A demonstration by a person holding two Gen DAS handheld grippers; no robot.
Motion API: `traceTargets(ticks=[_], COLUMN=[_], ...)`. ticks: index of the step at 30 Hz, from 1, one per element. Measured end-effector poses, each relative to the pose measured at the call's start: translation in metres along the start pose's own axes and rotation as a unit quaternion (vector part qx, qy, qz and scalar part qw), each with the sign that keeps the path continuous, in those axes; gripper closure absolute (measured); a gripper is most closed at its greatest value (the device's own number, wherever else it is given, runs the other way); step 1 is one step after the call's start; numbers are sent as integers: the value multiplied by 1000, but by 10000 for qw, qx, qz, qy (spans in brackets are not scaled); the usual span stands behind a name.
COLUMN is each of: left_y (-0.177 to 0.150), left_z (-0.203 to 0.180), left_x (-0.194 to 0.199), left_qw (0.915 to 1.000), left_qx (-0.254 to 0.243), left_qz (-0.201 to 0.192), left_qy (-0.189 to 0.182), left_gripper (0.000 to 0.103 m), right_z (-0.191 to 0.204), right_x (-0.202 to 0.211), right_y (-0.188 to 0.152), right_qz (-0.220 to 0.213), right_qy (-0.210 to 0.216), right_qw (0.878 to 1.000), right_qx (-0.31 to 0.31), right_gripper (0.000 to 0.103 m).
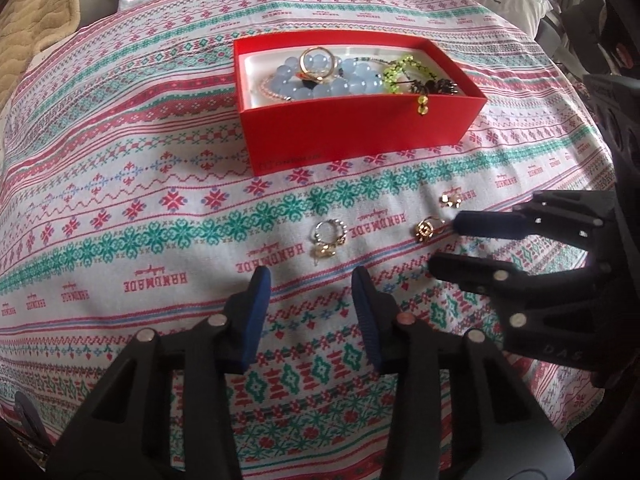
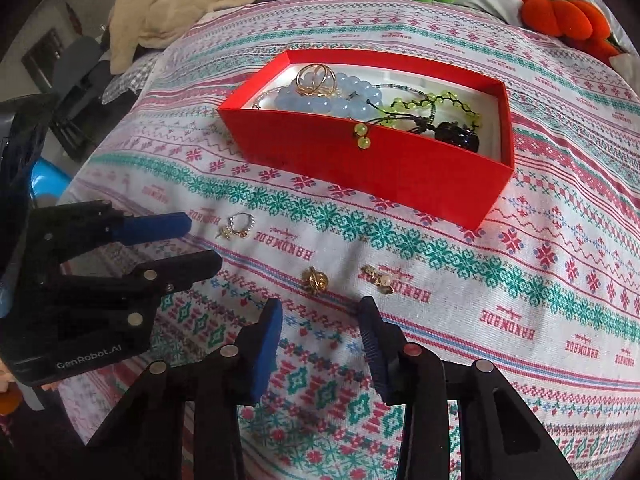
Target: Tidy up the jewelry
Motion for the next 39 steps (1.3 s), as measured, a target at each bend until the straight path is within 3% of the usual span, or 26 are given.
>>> traceTargets(ticks=[4,10,20,31,34,39], left_y=[8,18,26,35,39,44], left_z=[-7,-12,-16,-19,-19,-19], left_x=[-1,-6,-19,-28,-29,-26], left_qw=[9999,9995,9997,9998,9997,9998], left_qx=[-115,-221,-220,-114,-117,11], left_qz=[-96,-169,-16,130,177,189], left_qy=[-34,-130,-66,84,134,-51], left_gripper=[62,67,74,75,82,83], right_z=[1,3,2,-2,-3,-6], right_x=[-6,-12,-7,-2,1,9], right_y=[9,16,11,7,8,9], right_qz=[-36,-64,-51,-34,-39,-91], right_qy=[53,-43,-79,-84,-80,-34], right_qw=[10000,10000,9999,9999,9999,9999], right_qx=[11,29,102,69,62,62], right_gripper=[82,95,97,97,97,97])
Point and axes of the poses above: each gripper's, at about its wrist camera, not at the fingertips, and x roughly against the way its jaws point, z to its left, y to its top, the point moved 6 cm from there along -x, roughly the way its jaws point, and after that the axes turned 9 degrees about z, right-handed, at the moved point
